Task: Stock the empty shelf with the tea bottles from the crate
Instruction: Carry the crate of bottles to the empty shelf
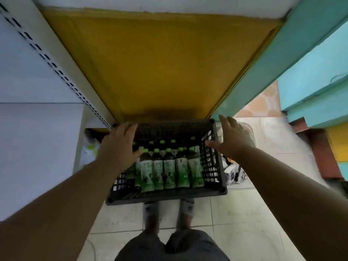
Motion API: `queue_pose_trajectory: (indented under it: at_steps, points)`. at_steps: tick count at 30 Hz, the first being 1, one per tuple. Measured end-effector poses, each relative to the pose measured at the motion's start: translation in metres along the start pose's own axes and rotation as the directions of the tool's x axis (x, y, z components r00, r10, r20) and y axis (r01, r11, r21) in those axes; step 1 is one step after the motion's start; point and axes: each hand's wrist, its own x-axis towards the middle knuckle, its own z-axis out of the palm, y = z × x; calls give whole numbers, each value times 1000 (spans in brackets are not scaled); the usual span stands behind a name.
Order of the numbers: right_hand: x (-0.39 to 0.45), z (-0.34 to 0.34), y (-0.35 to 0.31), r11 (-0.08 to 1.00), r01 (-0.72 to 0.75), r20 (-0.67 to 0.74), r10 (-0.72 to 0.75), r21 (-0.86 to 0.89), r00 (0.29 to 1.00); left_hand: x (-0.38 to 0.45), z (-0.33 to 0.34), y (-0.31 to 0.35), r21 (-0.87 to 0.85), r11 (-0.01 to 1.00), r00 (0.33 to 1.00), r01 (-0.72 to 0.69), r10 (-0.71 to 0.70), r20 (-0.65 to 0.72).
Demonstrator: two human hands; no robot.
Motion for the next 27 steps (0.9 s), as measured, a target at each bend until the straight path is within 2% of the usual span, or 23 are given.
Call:
queue_pose_trajectory:
  at_steps: [4,9,11,14,19,24,27]
  points:
    - [24,64,22,998,-43,102,38,51,994,5,57,-36,-1,996,996,91,-91,13]
    - [52,130,57,988,-89,99,77,123,992,2,132,-80,-2,980,980,197,-197,-30]
    - [51,146,62,981,-93,88,78,170,993,0,146,-88,-47,971,971,232,-234,-42]
    - [57,186,76,965,-106,109,82,238,991,7,190,-97,-152,966,977,208,-211,-8]
    - [57,205,81,912,-59,-46,85,406,995,10,214,-107,-388,855,910,346,-405,-82]
    - [64,211,89,781,-73,-21,110,620,994,6,214,-111,-587,753,904,298,-421,-81]
    - [65,209,91,700,-52,9,65,712,998,7,215,-112,-693,633,882,344,-472,7]
